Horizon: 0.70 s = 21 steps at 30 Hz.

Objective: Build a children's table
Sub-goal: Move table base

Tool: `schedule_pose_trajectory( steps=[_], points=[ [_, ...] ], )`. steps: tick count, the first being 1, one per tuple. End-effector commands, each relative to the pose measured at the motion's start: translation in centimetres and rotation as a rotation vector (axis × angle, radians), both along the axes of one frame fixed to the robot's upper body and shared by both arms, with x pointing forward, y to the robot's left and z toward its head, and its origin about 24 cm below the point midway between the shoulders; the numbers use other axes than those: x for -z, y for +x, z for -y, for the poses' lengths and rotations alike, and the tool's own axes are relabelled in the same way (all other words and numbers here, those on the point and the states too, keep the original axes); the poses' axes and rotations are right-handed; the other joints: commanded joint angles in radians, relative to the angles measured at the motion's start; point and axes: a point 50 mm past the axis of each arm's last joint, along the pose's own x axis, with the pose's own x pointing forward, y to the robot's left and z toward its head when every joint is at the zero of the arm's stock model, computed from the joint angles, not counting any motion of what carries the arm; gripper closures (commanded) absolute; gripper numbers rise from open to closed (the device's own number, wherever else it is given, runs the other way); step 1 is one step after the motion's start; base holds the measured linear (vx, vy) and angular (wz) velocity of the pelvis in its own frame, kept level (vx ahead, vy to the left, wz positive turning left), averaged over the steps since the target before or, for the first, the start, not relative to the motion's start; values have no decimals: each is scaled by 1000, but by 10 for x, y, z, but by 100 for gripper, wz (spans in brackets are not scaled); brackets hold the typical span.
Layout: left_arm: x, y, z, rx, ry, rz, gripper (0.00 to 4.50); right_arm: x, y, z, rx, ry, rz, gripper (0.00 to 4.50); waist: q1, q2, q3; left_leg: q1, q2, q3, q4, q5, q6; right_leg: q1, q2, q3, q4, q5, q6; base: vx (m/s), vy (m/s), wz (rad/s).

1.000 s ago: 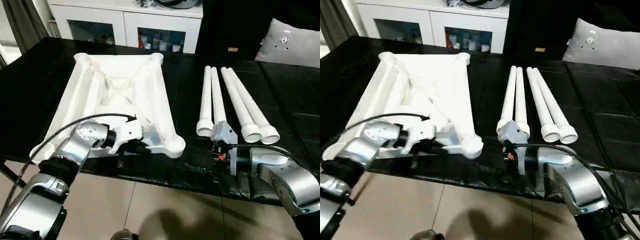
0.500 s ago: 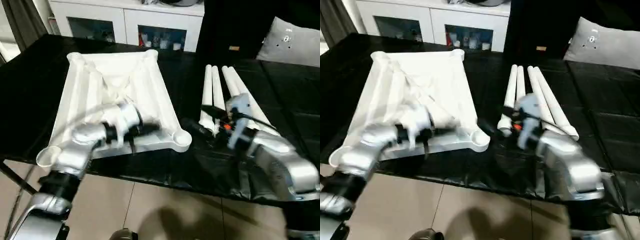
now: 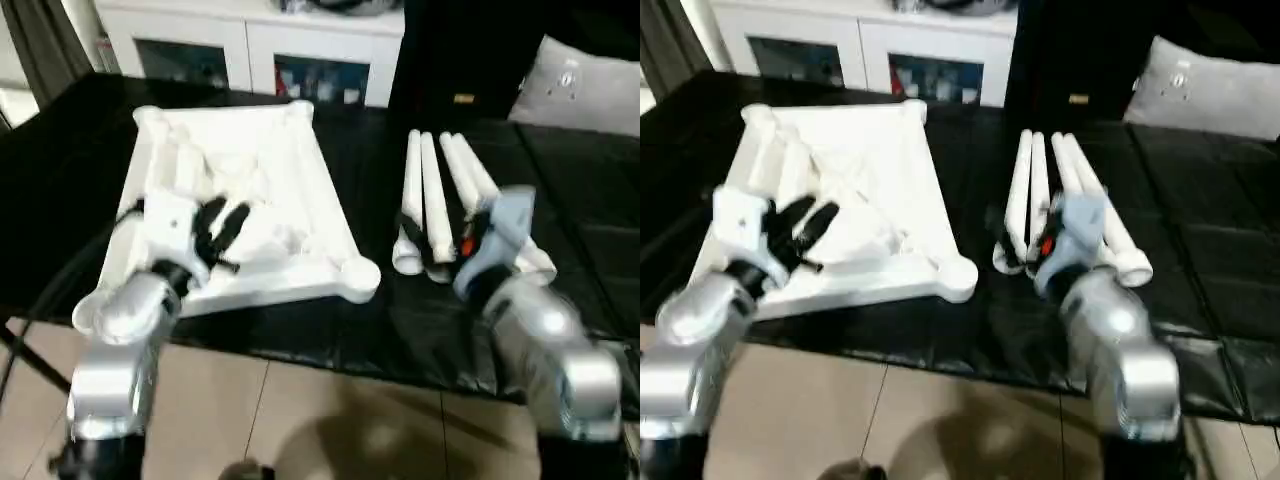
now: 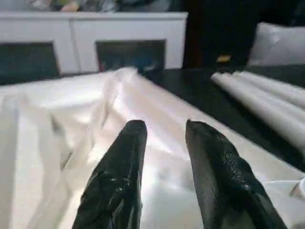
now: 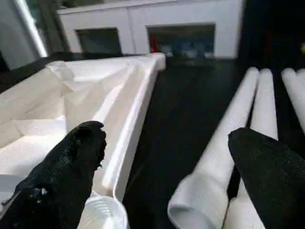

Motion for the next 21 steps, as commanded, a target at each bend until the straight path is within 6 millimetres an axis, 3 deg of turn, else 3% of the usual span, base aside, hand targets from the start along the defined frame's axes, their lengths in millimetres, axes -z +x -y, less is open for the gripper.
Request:
schedule_pose_trajectory(
  steps=[1,2,3,4,5,6,7,8,9,10,11,12,13,14,16,17,18,19,20,21],
  points=[
    [-8,-1,0,-22,18,24,293,-2,-2,6,54,-25,3,0,26,-15,-54,7,39,-38,13,-217,-28,48,-143,183,-152,-343,-109,14,91,-63],
    [-8,-1,1,-26,20,21,293,-2,-2,7,63,-38,5,0,33,-17,-52,0,36,-48,28,-214,-22,53,-152,208,-157,-369,-105,14,91,-63],
    [-7,-3,0,-63,40,-1,293,-5,-3,7,40,-19,19,0,36,-9,-45,-3,42,-71,42,-208,-14,48,-155,235,-166,-432,-105,5,140,-61],
    [-6,-3,-1,-80,49,-8,293,-7,-3,7,36,-23,28,0,40,8,-45,11,54,-79,19,-205,-30,33,-127,220,-159,-430,-106,-43,163,-56],
    [-8,-4,-3,-100,74,-8,293,-10,-3,9,41,-54,52,0,-9,36,-53,114,71,-41,-63,-299,-126,-76,36,85,-72,-260,-64,-43,163,-56],
    [-8,-5,-2,-99,79,-4,293,-11,-3,10,46,-66,57,0,-27,30,-63,122,80,-33,-71,-291,-148,-74,35,53,-41,-183,-52,-54,165,-47],
    [-11,-5,-2,-99,89,10,293,-12,-4,9,23,-88,56,0,-27,38,-61,99,93,-4,-94,-265,-228,-73,27,20,-18,-84,-31,-20,164,-44],
    [-11,-5,-2,-99,89,10,293,-12,-4,9,23,-88,56,0,-34,31,-63,92,95,16,-103,-253,-291,-68,22,7,-21,-27,-20,-20,164,-44],
    [-12,-6,-3,-105,88,8,293,-8,-4,10,51,-116,16,0,-38,28,-62,96,85,31,-98,-255,-306,-73,22,5,-33,-20,-20,-26,122,-42],
    [-12,-6,-3,-105,88,8,293,-8,-4,10,51,-116,16,0,-41,13,-59,84,64,27,-92,-273,-288,-60,16,7,-46,-18,-19,-32,52,-17],
    [-13,-5,-3,-112,104,10,293,-5,-2,11,88,-155,11,0,-46,4,-63,57,42,-8,-92,-342,-173,-27,-42,34,-83,-63,-25,-32,52,-17],
    [-13,-5,-3,-112,109,12,293,-4,-1,12,100,-171,11,0,-57,-4,-60,57,41,-12,-87,-349,-147,-29,-44,39,-93,-98,-31,0,0,0],
    [-14,-5,-2,-109,110,18,293,-2,-1,11,102,-151,-19,0,-65,-5,-57,43,39,-20,-84,-367,-110,-19,-57,49,-110,-183,-47,0,0,0],
    [-15,-5,-2,-105,101,24,293,2,-2,6,65,-102,-61,0,-75,-4,-55,53,40,-27,-83,-430,-96,-21,-61,50,-119,-284,-49,0,0,0],
    [-15,-6,-1,-106,86,20,293,2,-3,2,26,-91,-51,0,-82,-5,-55,64,42,-34,-86,-497,-85,-17,-65,44,-126,-374,-41,1,-27,1],
    [-15,-5,0,-110,80,13,293,1,-3,-1,-5,-85,-37,0,-86,-2,-51,85,42,-37,-91,-573,-59,-10,-63,28,-144,-477,-42,21,-64,-1],
    [-15,-5,0,-113,81,13,293,1,-3,-3,-18,-93,-33,0,-91,1,-42,98,42,-38,-94,-621,-52,-14,-58,16,-153,-530,-48,19,-64,-1],
    [-15,-5,0,-113,82,13,293,2,-3,-4,-30,-100,-32,0,-105,2,-31,123,37,-42,-89,-701,-45,-15,-51,-9,-174,-638,-49,63,-87,-3],
    [-15,-4,0,-113,83,13,293,2,-2,-4,-34,-107,-32,0,-118,5,-23,138,36,-48,-92,-738,-36,-6,-50,-30,-183,-652,-58,47,-53,-2],
    [-15,-4,-1,-115,87,13,293,2,-2,-5,-42,-108,-32,0,-123,5,-22,135,37,-52,-96,-736,-32,8,-53,-35,-180,-643,-60,114,-45,-4]
  ],
)
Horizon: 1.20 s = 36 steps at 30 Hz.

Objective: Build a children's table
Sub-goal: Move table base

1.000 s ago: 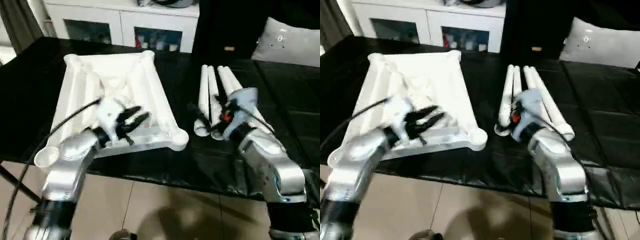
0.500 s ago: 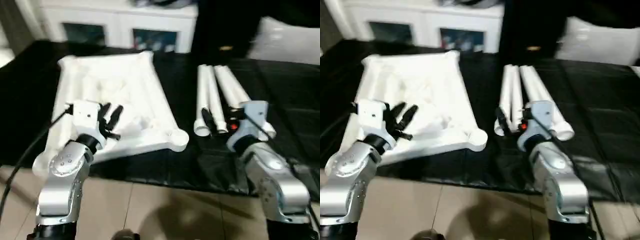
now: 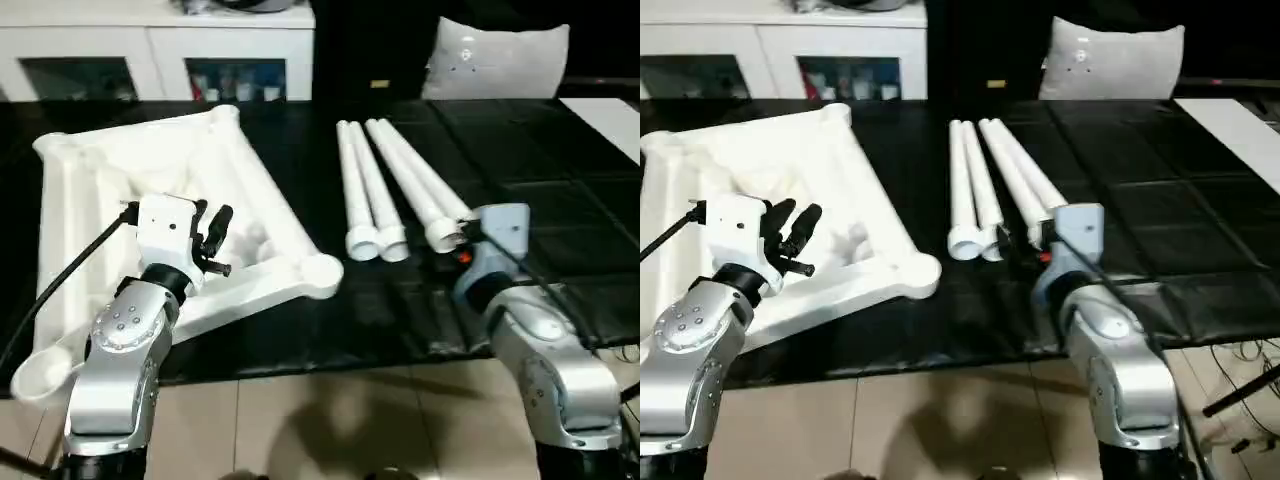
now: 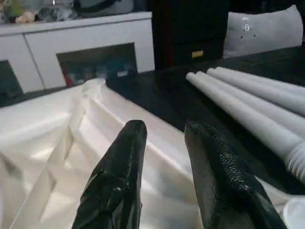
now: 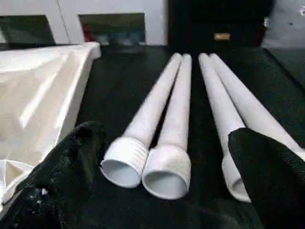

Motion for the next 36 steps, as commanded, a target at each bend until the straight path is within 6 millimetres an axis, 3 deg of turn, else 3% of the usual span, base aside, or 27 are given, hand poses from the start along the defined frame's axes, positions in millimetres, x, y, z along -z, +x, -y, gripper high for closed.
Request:
schedule_pose_trajectory(
  steps=[1,2,4,5,7,8,9,11,12,13,14,15,16,18,19,20,21,22,23,24,25,26,28,31,32,35,36],
  points=[
    [-4,1,2,4,7,10,293,-1,2,0,-13,-4,2,0,-12,-9,-26,7,44,-74,-112,-616,-12,27,-43,-27,-109,-677,-74,106,-38,19],
    [-4,1,2,3,9,10,293,-1,2,0,-15,-2,0,0,-4,3,-46,-42,25,-81,-95,-418,61,91,-99,-23,-124,-747,-58,106,-38,19],
    [-4,0,1,5,13,8,293,-2,2,-2,-31,2,0,0,4,9,-53,-98,17,-93,-65,-212,131,150,-137,-39,-144,-708,-79,112,-30,42],
    [-5,0,1,9,20,9,293,-3,2,-3,-40,2,1,0,-2,12,-62,-99,13,-105,-63,-134,177,160,-118,-69,-140,-594,-113,133,-22,46],
    [-4,0,0,18,29,5,293,-4,2,-4,-40,19,3,0,-16,30,-72,-18,30,-122,-89,-89,194,115,-40,-92,-101,-406,-180,214,-16,46],
    [-4,0,0,23,32,3,293,-4,2,-4,-39,22,4,0,-78,52,-93,182,131,-250,-93,167,326,-63,29,-82,71,-205,-117,244,-25,34],
    [-4,0,1,35,44,-2,293,-4,1,-5,-43,24,3,0,-61,49,-87,189,151,-261,-77,251,385,-92,12,-65,102,-201,-65,244,-39,13],
    [-3,0,1,45,58,-5,293,-2,0,-5,-48,22,0,0,-40,30,-81,166,157,-224,-71,399,459,-138,-21,-28,144,-105,13,196,-62,11],
    [-3,0,1,46,58,-6,293,-2,0,-5,-48,22,0,0,-25,6,-68,120,73,-139,-70,281,377,-108,-21,-17,77,38,-49,173,-72,5],
    [-3,0,1,47,58,-6,293,-2,0,-5,-49,21,-2,0,-23,-22,-66,93,17,-106,-64,152,325,-60,-31,5,20,71,-75,83,-32,2],
    [-3,1,1,48,56,-6,293,-1,0,-6,-53,10,-8,0,39,-61,-73,-11,-77,-87,90,-142,185,103,-162,181,-88,-364,-216,159,-71,17],
    [-3,2,3,55,56,-7,293,1,0,-8,-63,1,-21,0,39,-65,-64,-50,-53,-114,115,-109,149,136,-178,184,-82,-432,-284,166,-70,6],
    [-3,3,4,63,58,-7,293,1,0,-9,-69,-4,-28,0,49,-51,-69,-85,-50,-132,137,-28,73,151,-146,157,-58,-368,-331,248,-86,0],
    [-3,3,6,81,65,-12,293,0,1,-12,-82,-14,-42,0,49,-35,-60,-113,-28,-139,135,57,16,147,-140,117,-65,-228,-416,163,-29,-13],
    [-3,3,6,84,66,-13,293,0,1,-12,-85,-15,-44,0,52,-21,-57,-112,-13,-143,114,92,8,133,-133,95,-72,-218,-433,148,39,-2],
    [-1,2,8,103,64,-23,293,0,2,-12,-87,-19,-49,0,48,35,-46,-68,31,-135,-29,133,30,100,-51,0,-77,-312,-341,148,39,-2],
    [0,1,9,117,63,-30,293,0,2,-12,-88,-22,-52,0,40,74,-54,-19,65,-164,-78,42,22,68,18,-30,-20,-258,-250,135,114,-6],
    [0,1,9,118,63,-31,293,0,2,-12,-88,-22,-52,0,40,74,-54,-19,65,-164,-78,42,22,68,18,-30,-20,-258,-250,149,108,-4],
    [2,-1,11,148,60,-35,293,-2,3,-11,-100,-27,-44,0,-12,67,-78,72,147,-257,-81,45,154,-28,37,-31,119,-148,-125,149,108,-4],
    [2,-2,12,154,58,-31,293,-3,3,-11,-107,-24,-37,0,2,63,-86,75,141,-250,-34,435,229,-65,17,-12,129,-26,-61,149,55,7],
    [1,-3,12,158,55,-27,293,-4,4,-11,-110,-22,-29,0,6,53,-88,63,139,-249,-19,696,255,-66,2,4,118,59,-27,62,51,5],
    [1,-4,13,160,53,-23,293,-5,4,-11,-113,-20,-23,0,27,12,-102,36,63,-195,35,1049,162,-58,-40,52,38,330,-17,62,51,5],
    [1,-4,13,156,44,-17,293,-6,4,-11,-112,-14,-18,0,45,-23,-94,-56,-11,-129,6,620,96,20,-51,68,42,575,-95,0,0,0],
    [3,-5,11,129,-15,-37,293,-5,4,-11,-103,6,-30,0,52,-19,-86,-73,13,-125,-33,172,57,50,-76,65,25,477,-168,-26,-9,-3],
    [3,-6,12,134,-7,-35,293,-4,3,-11,-99,8,-38,0,64,-26,-75,-31,19,-69,-4,-85,-25,19,-61,151,-34,67,-208,-77,-27,-8],
    [3,-7,11,136,8,-28,293,-3,3,-11,-100,9,-40,0,108,-24,-45,-44,35,-100,51,-165,-49,35,-126,272,-113,-510,-195,-78,59,-54],
    [2,-8,9,102,49,-24,293,-3,3,-12,-103,9,-33,0,108,-39,-34,-94,43,-147,23,-130,25,65,-150,230,-101,-583,-189,-57,136,-45]
  ],
)
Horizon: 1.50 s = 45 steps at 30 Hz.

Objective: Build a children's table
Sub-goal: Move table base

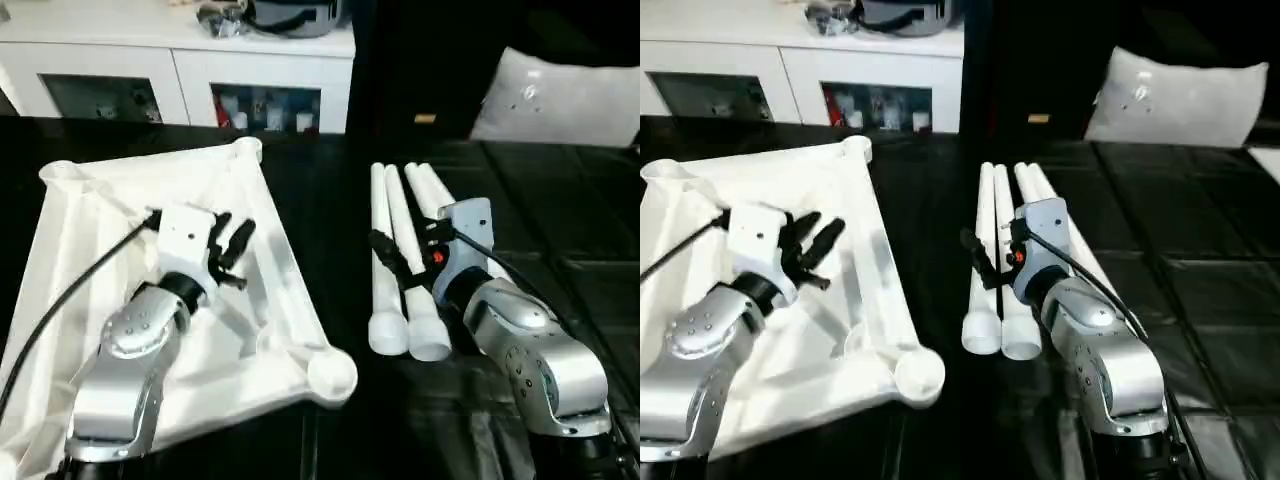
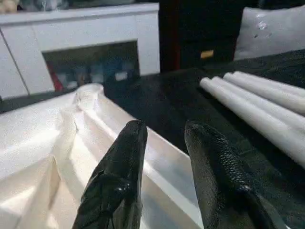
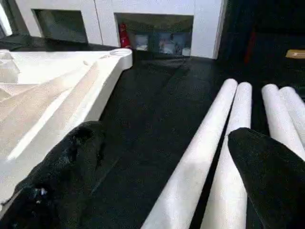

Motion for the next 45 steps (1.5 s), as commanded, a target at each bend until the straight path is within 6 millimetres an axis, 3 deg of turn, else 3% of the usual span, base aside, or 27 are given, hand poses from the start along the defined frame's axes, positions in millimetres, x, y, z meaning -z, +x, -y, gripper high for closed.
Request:
schedule_pose_trajectory(
  steps=[1,2,4,5,7,9,10,11,12,13,14,15,17,22,27,31,32,34,35,36,38,39,41,42,43,44,45],
  points=[
    [-4,-1,-5,-36,48,23,293,0,-1,-1,-1,10,4,0,-16,24,-35,5,90,-61,-129,-142,45,16,-104,25,-116,-434,-214,-45,160,-12],
    [-5,-1,-5,-47,60,31,293,0,-1,-2,-6,6,13,0,-54,48,-60,57,96,-81,-154,-161,1,-18,-21,-60,-27,-151,-189,-45,160,-12],
    [-5,-1,-4,-45,57,29,293,0,-1,-2,-7,2,16,0,-59,61,-60,41,119,-96,-175,-141,-126,-15,-24,-87,2,11,-135,-63,138,8],
    [-4,-2,-3,-44,39,21,293,0,-1,-3,-12,1,18,0,-75,65,-56,44,176,-129,-210,-196,-276,-11,-33,-110,21,7,-70,-62,119,6],
    [-4,-2,-2,-45,35,18,293,0,-1,-3,-16,0,20,0,-86,62,-60,49,242,-177,-226,-178,-203,-34,-48,-118,66,-91,-28,-25,18,0],
    [-5,-2,-3,-60,2,14,293,0,0,-3,-6,5,24,0,-89,66,-67,41,181,-227,-212,-190,-39,-31,-46,-128,76,-151,-70,-75,-57,14],
    [-5,-1,-4,-70,-17,12,293,0,1,-2,-1,7,25,0,-94,52,-74,56,193,-181,-190,-133,37,-35,-59,-115,62,-90,-94,-134,-171,20],
    [-5,-1,-5,-78,-9,12,293,0,1,-2,3,11,24,0,-92,37,-70,23,149,-154,-181,-68,142,-8,-81,-98,14,-28,-149,-91,-144,13],
    [-5,0,-5,-84,6,12,293,1,0,-2,4,13,21,0,-85,25,-69,2,115,-123,-168,-88,168,4,-90,-88,-23,-14,-194,-97,-207,-2],
    [-5,0,-5,-86,16,13,293,1,0,-2,4,13,20,0,-66,-10,-59,-56,22,-35,-92,-94,146,35,-160,-55,-111,-24,-280,-91,-213,-4],
    [-5,0,-5,-87,21,13,293,2,0,-2,3,12,19,0,-42,-23,-56,-43,15,-20,-48,-53,105,35,-199,-46,-139,-160,-242,-91,-213,-4],
    [-5,0,-5,-90,24,13,293,3,-1,-3,-5,9,17,0,-24,-31,-60,-44,36,-26,-59,26,40,40,-193,-26,-133,-364,-108,-92,-178,-12],
    [-4,2,-6,-100,26,15,293,5,-3,-3,-19,2,14,0,-19,-14,-47,-30,60,-14,-103,-1,-22,14,-144,-54,-140,-609,-27,-83,-142,-7],
    [-3,3,-10,-121,36,26,293,6,-8,-6,-65,14,23,0,-35,15,-42,-7,100,-29,-168,-305,-102,6,-95,-84,-104,-443,-116,-12,-16,-1],
    [1,0,-8,-84,37,4,293,7,-9,-6,-66,15,24,0,-37,18,-53,-15,102,-25,-174,-236,-99,22,-98,-81,-81,-208,-159,0,0,0],
    [1,0,-8,-87,36,4,293,6,-9,-6,-63,7,30,0,-13,6,-63,-39,87,4,-136,-69,41,48,-160,-43,-97,-85,-204,8,16,-1],
    [1,-1,-8,-88,35,4,293,7,-8,-5,-48,22,25,0,4,-1,-67,-59,90,-9,-82,-10,131,65,-236,-3,-119,-64,-216,30,62,-3],
    [2,-1,-8,-88,35,2,293,8,-8,-5,-52,15,24,0,22,4,-66,-89,110,-42,-21,-5,161,67,-306,42,-140,-110,-217,29,127,-3],
    [2,-1,-9,-87,36,2,293,8,-8,-5,-55,11,25,0,27,13,-68,-88,118,-52,-20,-1,156,66,-303,38,-138,-124,-229,28,151,-3],
    [3,-1,-9,-87,35,1,293,8,-9,-6,-59,8,23,0,22,25,-69,-79,118,-55,-58,23,181,61,-248,3,-120,-123,-235,27,198,-1],
    [3,-1,-9,-87,34,0,293,9,-9,-6,-62,7,22,0,-39,72,-82,72,93,-44,-138,207,422,-64,-12,-161,77,-132,-135,26,227,4],
    [3,-1,-9,-86,34,0,293,9,-9,-6,-63,6,22,0,-46,67,-76,59,99,-37,-148,282,465,-83,-1,-179,132,-151,-71,2,233,9],
    [4,-1,-9,-82,34,-3,293,9,-10,-7,-63,1,20,0,-29,42,-68,2,135,-13,-176,328,472,-82,-35,-191,185,-137,60,-49,201,3],
    [4,-1,-9,-82,34,-3,293,9,-10,-7,-63,1,20,0,-30,35,-65,-2,133,-6,-187,254,441,-72,-44,-187,174,-129,55,-93,153,-14],
    [4,-1,-9,-82,34,-3,293,9,-10,-7,-63,0,20,0,-31,3,-63,-3,113,10,-198,26,306,-49,-81,-147,98,-109,31,-118,144,-14],
    [4,-1,-9,-82,35,-3,293,9,-10,-6,-61,0,20,0,13,-49,-56,-68,34,-3,28,-206,94,-25,-352,22,-100,-323,60,-118,144,-14],
    [4,-1,-9,-81,35,-3,293,9,-10,-6,-61,0,21,0,10,-29,-70,-115,2,-87,166,-167,24,-10,-404,91,-125,-343,52,-101,138,-21]
  ],
)
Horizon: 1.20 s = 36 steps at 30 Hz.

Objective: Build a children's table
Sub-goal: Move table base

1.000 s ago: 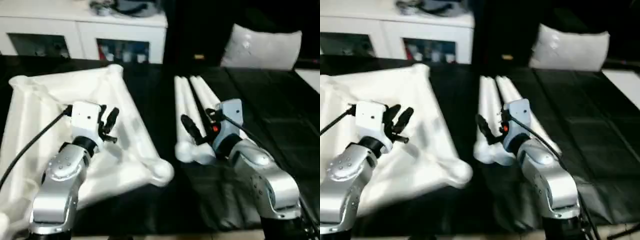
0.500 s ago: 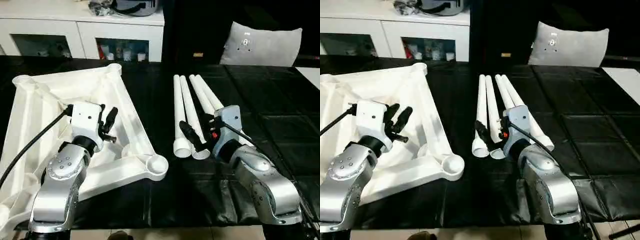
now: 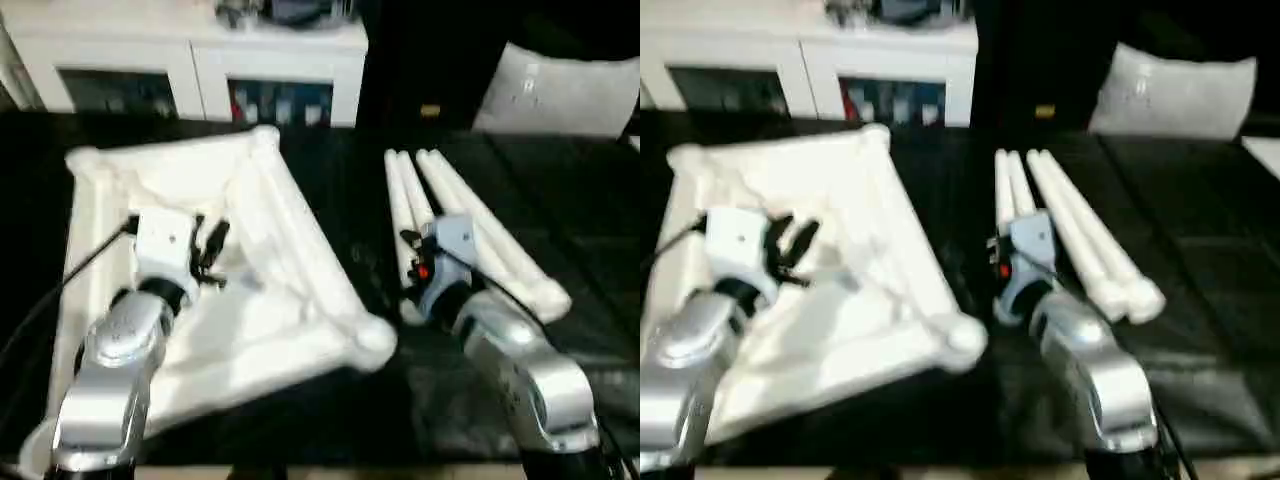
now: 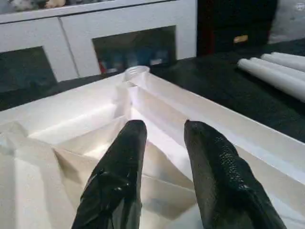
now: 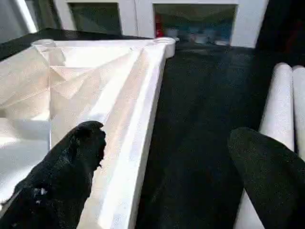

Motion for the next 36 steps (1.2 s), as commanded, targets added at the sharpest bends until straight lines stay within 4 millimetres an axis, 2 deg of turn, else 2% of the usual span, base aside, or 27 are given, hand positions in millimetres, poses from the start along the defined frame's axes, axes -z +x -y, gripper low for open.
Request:
schedule_pose_trajectory(
  steps=[1,2,3,4,5,6,7,8,10,13,16,17,18,19,20,21,23,24,25,26,27,28,29,30,32,35,36],
  points=[
    [-1,0,0,5,7,3,293,-4,1,2,11,-4,19,0,-6,-13,-50,-62,73,-195,203,-195,-135,65,-342,210,-246,-323,125,-96,175,-34],
    [-2,1,0,4,50,15,293,-5,2,3,19,-3,26,0,-12,-23,-13,-10,80,-191,155,-170,-254,62,-236,91,-251,-493,9,-96,175,-34],
    [-1,1,1,1,53,14,293,-5,2,4,19,-6,31,0,-12,-23,-13,-10,80,-191,155,-170,-254,62,-236,91,-251,-493,9,-111,222,-20],
    [-1,2,1,-3,54,13,293,-6,2,4,19,-10,38,0,-56,19,3,94,114,-182,-34,-337,-240,40,-73,-49,-226,-528,-132,-51,107,-4],
    [-1,2,1,-11,41,10,293,-7,3,4,19,-14,44,0,-76,83,-34,109,147,-210,-84,-419,-271,65,-28,-40,-180,-348,-117,-143,233,17],
    [0,3,0,-25,21,9,293,-7,3,5,25,-15,48,0,-93,87,-25,101,255,-273,-201,-741,-326,63,0,-12,-93,21,-77,-132,248,24],
    [0,3,0,-30,16,8,293,-8,3,5,27,-15,49,0,-101,99,-30,103,267,-292,-211,-753,-344,67,5,-14,-69,83,-65,-132,248,24],
    [0,3,0,-38,13,9,293,-8,4,6,31,-16,53,0,-101,108,-27,115,289,-307,-224,-658,-331,43,15,-16,-37,57,-52,-70,194,5],
    [1,4,0,-55,7,8,293,-9,5,8,42,-18,58,0,-102,103,-44,127,284,-295,-208,-425,-258,14,22,-13,-14,-33,-48,-90,118,-3],
    [2,4,0,-64,7,6,293,-9,6,10,53,-19,61,0,-98,81,-61,144,272,-302,-216,-359,-134,17,15,4,-34,-58,-47,-73,-28,-6],
    [1,4,0,-68,2,9,293,-10,6,12,55,-21,61,0,-95,35,-60,115,235,-268,-229,-313,33,47,-8,41,-89,-7,-187,-63,-185,-1],
    [1,4,0,-68,2,9,293,-10,6,12,55,-22,62,0,-77,-16,-56,67,87,-154,-105,-326,39,72,-45,65,-236,-23,-487,-61,-251,2],
    [1,4,1,-70,-1,11,293,-10,7,12,56,-25,61,0,-55,-43,-63,50,37,-88,49,-288,35,98,-76,77,-275,-64,-552,-42,-263,0],
    [1,4,2,-72,-3,12,293,-9,7,12,57,-28,60,0,-41,-41,-57,36,51,-69,123,-248,16,105,-105,77,-284,-154,-551,-39,-261,-9],
    [1,4,2,-74,-4,12,293,-9,7,13,58,-30,59,0,-43,-52,-42,3,55,-64,153,-226,-21,107,-92,88,-272,-199,-468,-39,-261,-9],
    [1,4,2,-77,-4,13,293,-9,7,13,57,-32,58,0,-43,-51,-47,15,48,-60,141,-261,-28,116,-84,93,-271,-202,-388,-43,-234,-2],
    [1,3,1,-98,-17,12,293,-9,7,13,57,-34,56,0,-47,-23,-58,29,59,-80,57,-225,17,153,-74,102,-288,-162,-242,-42,-200,10],
    [1,3,1,-105,-17,9,293,-9,7,13,56,-35,55,0,-36,24,-66,74,133,-115,-40,-114,64,145,-31,65,-308,-106,-23,-51,-194,13],
    [2,3,0,-111,-16,5,293,-8,7,13,53,-37,53,0,-45,48,-81,132,252,-187,-87,41,114,107,-1,7,-245,-47,70,-28,-101,7],
    [2,2,0,-114,-15,3,293,-8,6,13,51,-37,51,0,-71,43,-81,174,440,-273,-137,185,267,-5,-41,9,-48,-126,137,-43,-173,6],
    [1,2,-1,-117,-13,3,293,-8,6,13,50,-38,50,0,-76,17,-80,198,334,-223,-77,472,347,-82,-65,67,-7,20,74,-32,-128,2],
    [1,2,-1,-120,-14,4,293,-8,6,13,50,-38,49,0,-68,7,-69,165,269,-182,-57,555,353,-68,-76,95,-51,128,47,-50,-212,0],
    [1,2,-2,-124,-10,5,293,-7,6,13,47,-39,49,0,-49,-27,-59,85,128,-110,-33,383,242,13,-66,114,-154,192,51,-36,-139,1],
    [1,2,-3,-126,-8,5,293,-7,5,13,45,-41,48,0,-46,-41,-68,63,108,-114,-40,218,141,69,-105,131,-161,144,74,-79,-184,-8],
    [0,2,-4,-128,-7,10,293,-7,5,13,43,-42,50,0,-23,-43,-57,69,132,-105,-87,32,-19,81,-88,118,-181,49,38,-91,-186,-6],
    [-2,1,-4,-110,-32,24,293,-8,6,10,22,-42,63,0,-29,-24,-47,74,145,-96,-118,-51,-94,80,-64,99,-196,-59,-23,-59,-115,-5],
    [-2,0,-4,-108,-39,23,274,-9,6,9,14,-31,60,0,-29,-24,-35,49,144,-119,-143,-121,-81,105,-76,64,-198,-139,-56,-60,-86,7]
  ],
)
